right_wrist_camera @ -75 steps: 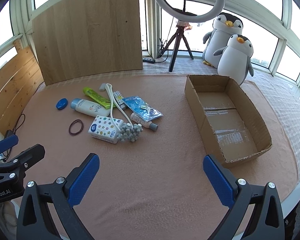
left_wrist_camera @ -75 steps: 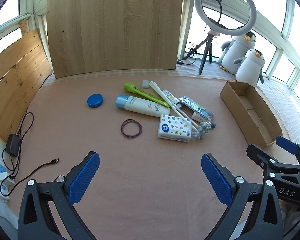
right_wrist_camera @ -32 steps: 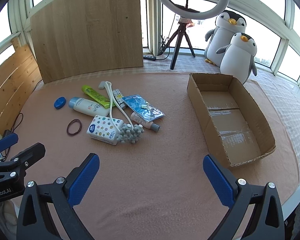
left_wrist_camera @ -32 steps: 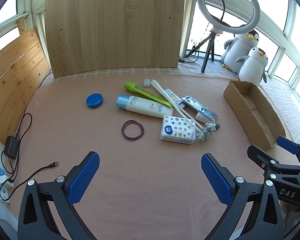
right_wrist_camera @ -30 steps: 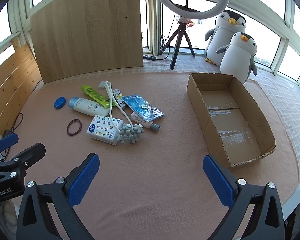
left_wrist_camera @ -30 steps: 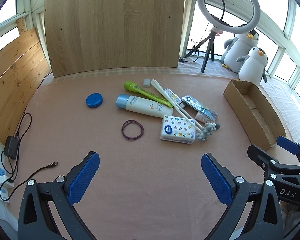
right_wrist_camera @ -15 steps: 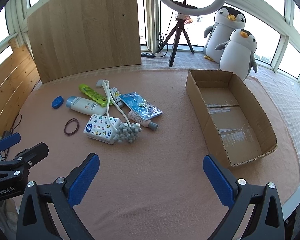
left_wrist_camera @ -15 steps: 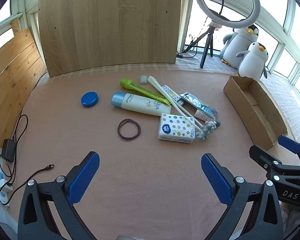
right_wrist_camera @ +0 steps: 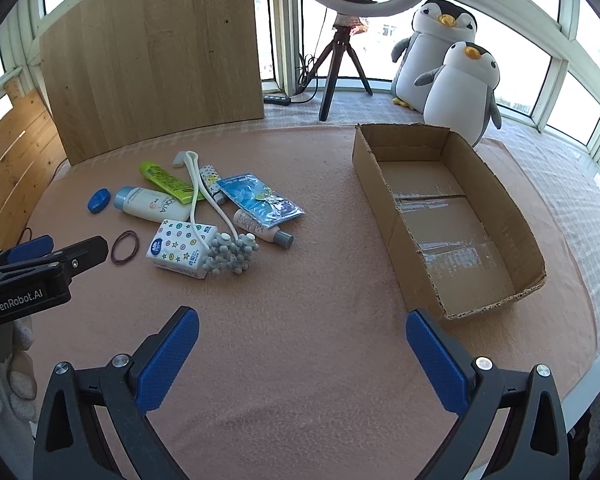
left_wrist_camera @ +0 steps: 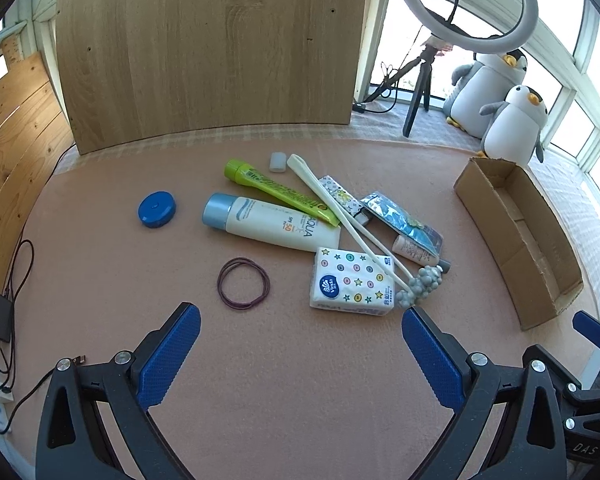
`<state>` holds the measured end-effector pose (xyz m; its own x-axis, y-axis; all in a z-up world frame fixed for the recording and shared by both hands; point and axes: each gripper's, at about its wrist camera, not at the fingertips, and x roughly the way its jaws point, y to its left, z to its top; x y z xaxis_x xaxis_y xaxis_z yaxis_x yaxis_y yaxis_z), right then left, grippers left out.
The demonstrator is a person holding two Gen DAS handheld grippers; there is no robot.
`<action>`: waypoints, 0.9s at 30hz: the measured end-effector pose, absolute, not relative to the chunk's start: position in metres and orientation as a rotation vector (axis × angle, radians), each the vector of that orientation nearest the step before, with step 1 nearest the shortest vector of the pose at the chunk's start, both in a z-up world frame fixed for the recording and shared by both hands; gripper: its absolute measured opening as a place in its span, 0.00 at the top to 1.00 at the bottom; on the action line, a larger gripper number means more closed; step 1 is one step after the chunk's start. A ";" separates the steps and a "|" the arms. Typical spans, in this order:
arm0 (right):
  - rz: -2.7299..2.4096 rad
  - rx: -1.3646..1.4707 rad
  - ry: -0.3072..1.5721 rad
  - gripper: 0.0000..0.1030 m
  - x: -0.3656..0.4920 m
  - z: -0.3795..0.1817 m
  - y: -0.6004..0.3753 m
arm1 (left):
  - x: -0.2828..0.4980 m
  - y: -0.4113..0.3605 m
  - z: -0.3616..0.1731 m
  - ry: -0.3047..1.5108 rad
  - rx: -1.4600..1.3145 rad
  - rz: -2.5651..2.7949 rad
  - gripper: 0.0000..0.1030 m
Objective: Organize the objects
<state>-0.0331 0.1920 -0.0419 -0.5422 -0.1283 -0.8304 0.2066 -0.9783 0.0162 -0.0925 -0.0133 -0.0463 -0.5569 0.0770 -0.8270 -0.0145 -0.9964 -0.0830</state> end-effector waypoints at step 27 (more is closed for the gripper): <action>-2.642 1.460 0.072 0.00 -0.024 -0.051 0.232 | -0.210 0.021 -0.120 -0.006 -1.660 2.486 0.57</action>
